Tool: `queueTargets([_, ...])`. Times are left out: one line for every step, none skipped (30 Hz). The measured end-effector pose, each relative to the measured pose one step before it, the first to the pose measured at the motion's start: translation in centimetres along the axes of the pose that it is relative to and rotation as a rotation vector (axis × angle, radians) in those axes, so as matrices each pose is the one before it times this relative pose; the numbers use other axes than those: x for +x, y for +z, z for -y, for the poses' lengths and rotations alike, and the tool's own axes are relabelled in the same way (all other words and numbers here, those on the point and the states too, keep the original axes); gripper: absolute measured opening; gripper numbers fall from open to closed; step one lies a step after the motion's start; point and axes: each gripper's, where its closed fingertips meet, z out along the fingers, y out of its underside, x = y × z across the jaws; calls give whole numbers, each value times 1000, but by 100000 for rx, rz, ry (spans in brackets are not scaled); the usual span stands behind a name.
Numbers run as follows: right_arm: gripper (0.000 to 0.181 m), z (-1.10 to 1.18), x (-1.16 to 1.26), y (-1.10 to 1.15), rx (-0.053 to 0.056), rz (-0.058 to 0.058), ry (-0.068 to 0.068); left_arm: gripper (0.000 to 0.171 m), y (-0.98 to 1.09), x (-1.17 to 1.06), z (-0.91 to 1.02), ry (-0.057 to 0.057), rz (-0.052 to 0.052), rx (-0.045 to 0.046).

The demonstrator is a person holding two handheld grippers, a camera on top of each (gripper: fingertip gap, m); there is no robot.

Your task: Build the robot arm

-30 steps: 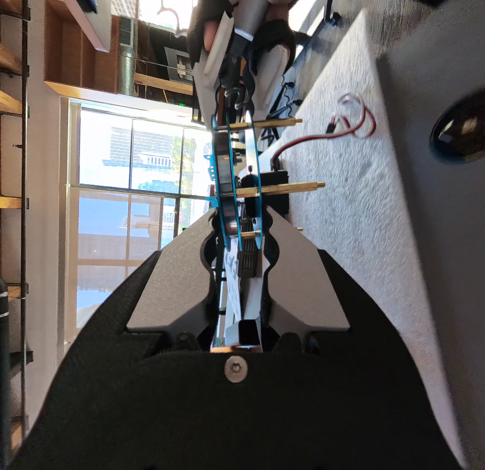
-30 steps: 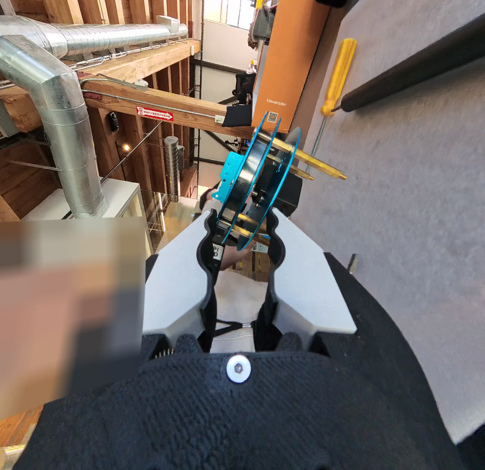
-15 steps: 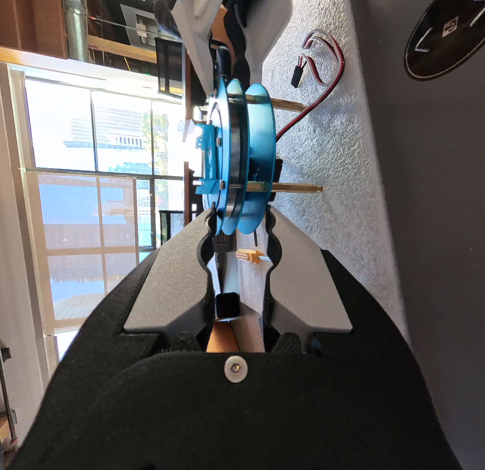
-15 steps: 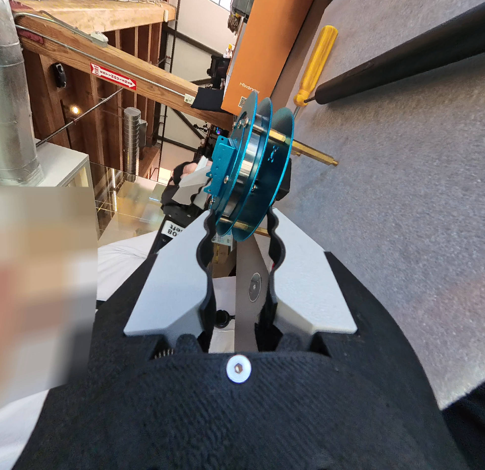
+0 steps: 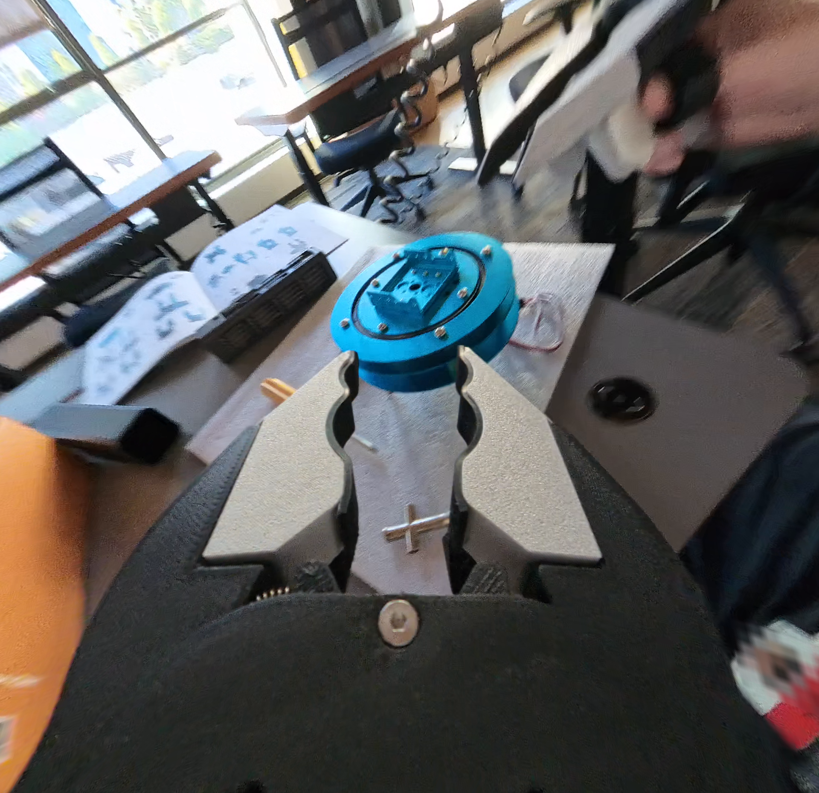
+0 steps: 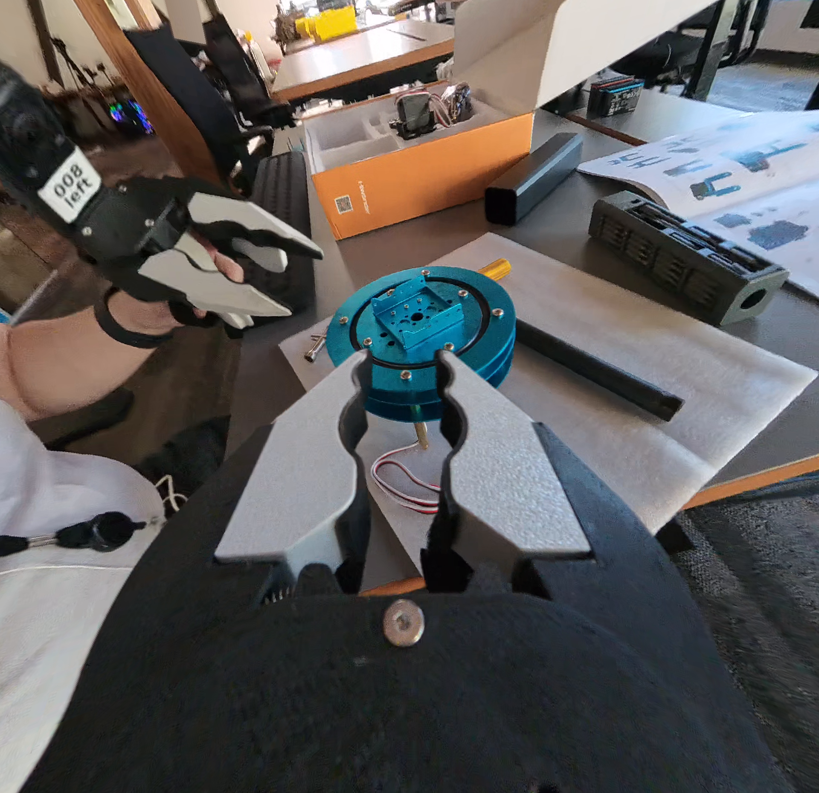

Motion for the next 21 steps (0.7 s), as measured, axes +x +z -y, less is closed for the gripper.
queueTargets([20,-103,-184,322,-359,-434,-1630,42,67,17,300,-2989,-947,2523])
queueTargets([16,-181,111,316,-697,-1609,-1149,42,103,-105,65,-380,375,1119])
queueTargets([16,-271,133,296,-1395,-1244,-1105,41,155,-109,-145,776,725,-469])
queueTargets([16,-281,-81,275,-1675,209,-765,42,166,-32,-187,837,380,-922])
queueTargets([16,-165,-92,228,-1103,289,-116,43,160,58,-127,568,-4,-477])
queueTargets([16,-64,-64,201,-461,133,-35,43,149,67,-87,227,-81,-155])
queueTargets([16,-43,-44,176,-318,130,-169,43,131,49,-79,-131,-39,-47])
queueTargets([16,-138,95,157,-860,-610,-133,42,110,38,-48,-427,6,55])
queueTargets([16,-219,120,134,-1229,-727,-390,42,99,5,-62,-721,103,-17])
queueTargets([16,-257,33,120,-1332,-208,-369,41,62,0,-88,-1018,116,-95])
queueTargets([15,-259,-36,92,-1285,243,-121,41,46,51,-85,-1251,-120,-52])
queueTargets([14,-165,-80,53,-692,473,15,40,12,108,-110,-1374,-386,-49])
queueTargets([14,-87,-106,20,-132,544,-38,40,-31,134,-123,-1408,-431,-22])
queueTargets([12,-37,-160,2,119,907,-278,40,-67,135,-94,-1353,-369,172])
queueTargets([10,-64,-92,0,-166,602,-132,39,-120,100,-66,-1225,-136,412])
queueTargets([9,-4,7,-2,36,113,96,38,-153,87,-17,-1113,-40,600])
queueTargets([8,-18,-17,9,-29,324,-52,37,-181,117,9,-1115,-254,685])
queueTargets([8,0,-19,11,95,297,-749,36,-187,144,15,-1158,-511,663])
queueTargets([8,-5,25,24,151,-106,-1274,36,-169,159,-13,-1087,-601,467])
queueTargets([6,-4,92,19,197,-324,-793,36,-168,138,-46,-878,-505,183])
queueTargets([5,14,47,38,288,143,312,36,-156,107,-86,-586,-294,-18])
